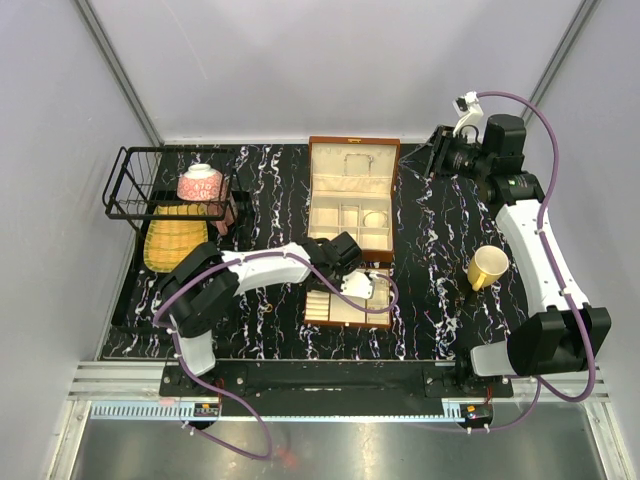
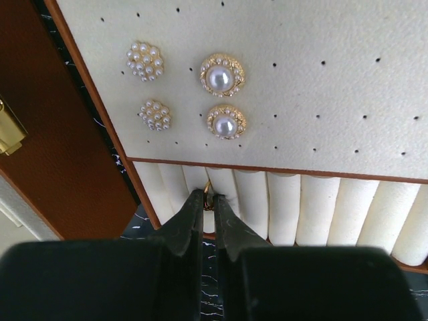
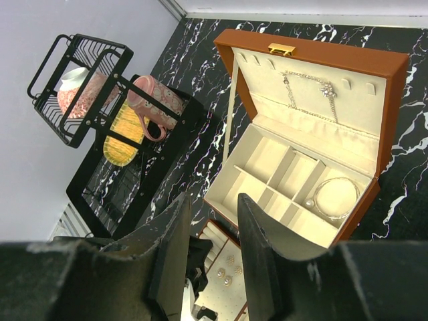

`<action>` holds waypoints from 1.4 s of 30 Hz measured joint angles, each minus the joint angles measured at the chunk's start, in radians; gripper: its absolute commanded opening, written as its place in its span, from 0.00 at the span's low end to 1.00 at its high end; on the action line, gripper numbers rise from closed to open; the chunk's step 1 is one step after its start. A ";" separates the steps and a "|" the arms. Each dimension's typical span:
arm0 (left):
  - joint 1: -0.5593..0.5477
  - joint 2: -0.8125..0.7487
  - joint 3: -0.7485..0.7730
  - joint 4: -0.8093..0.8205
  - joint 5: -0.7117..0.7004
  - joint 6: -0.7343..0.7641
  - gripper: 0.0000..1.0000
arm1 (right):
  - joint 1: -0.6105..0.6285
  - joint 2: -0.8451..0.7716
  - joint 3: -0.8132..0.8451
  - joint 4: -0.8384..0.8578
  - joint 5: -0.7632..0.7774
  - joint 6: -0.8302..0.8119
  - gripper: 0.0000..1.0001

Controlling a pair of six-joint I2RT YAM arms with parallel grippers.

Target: Organize the mixed jewelry

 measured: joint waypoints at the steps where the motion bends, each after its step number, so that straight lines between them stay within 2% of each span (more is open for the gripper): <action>1: -0.001 0.000 0.000 0.000 -0.003 -0.002 0.12 | 0.000 -0.001 -0.001 0.000 0.000 0.000 0.41; 6: -0.004 -0.001 0.000 0.002 -0.014 -0.008 0.20 | -0.003 -0.010 -0.005 0.001 0.000 0.000 0.41; 14: -0.004 -0.022 0.003 -0.007 -0.034 -0.008 0.43 | -0.005 -0.024 -0.008 0.002 0.001 0.000 0.41; 18: -0.003 -0.067 0.009 -0.053 -0.035 -0.008 0.47 | -0.005 -0.032 -0.008 0.002 0.000 0.000 0.41; 29: 0.047 -0.244 0.040 -0.106 -0.006 -0.038 0.48 | -0.005 -0.038 -0.009 0.002 0.001 0.000 0.41; 35: 0.156 -0.377 -0.074 -0.147 0.050 -0.070 0.48 | -0.005 -0.038 -0.009 0.002 0.001 -0.001 0.41; 42: 0.233 -0.459 -0.215 -0.205 0.148 -0.091 0.45 | -0.005 -0.027 -0.012 0.002 0.000 -0.016 0.41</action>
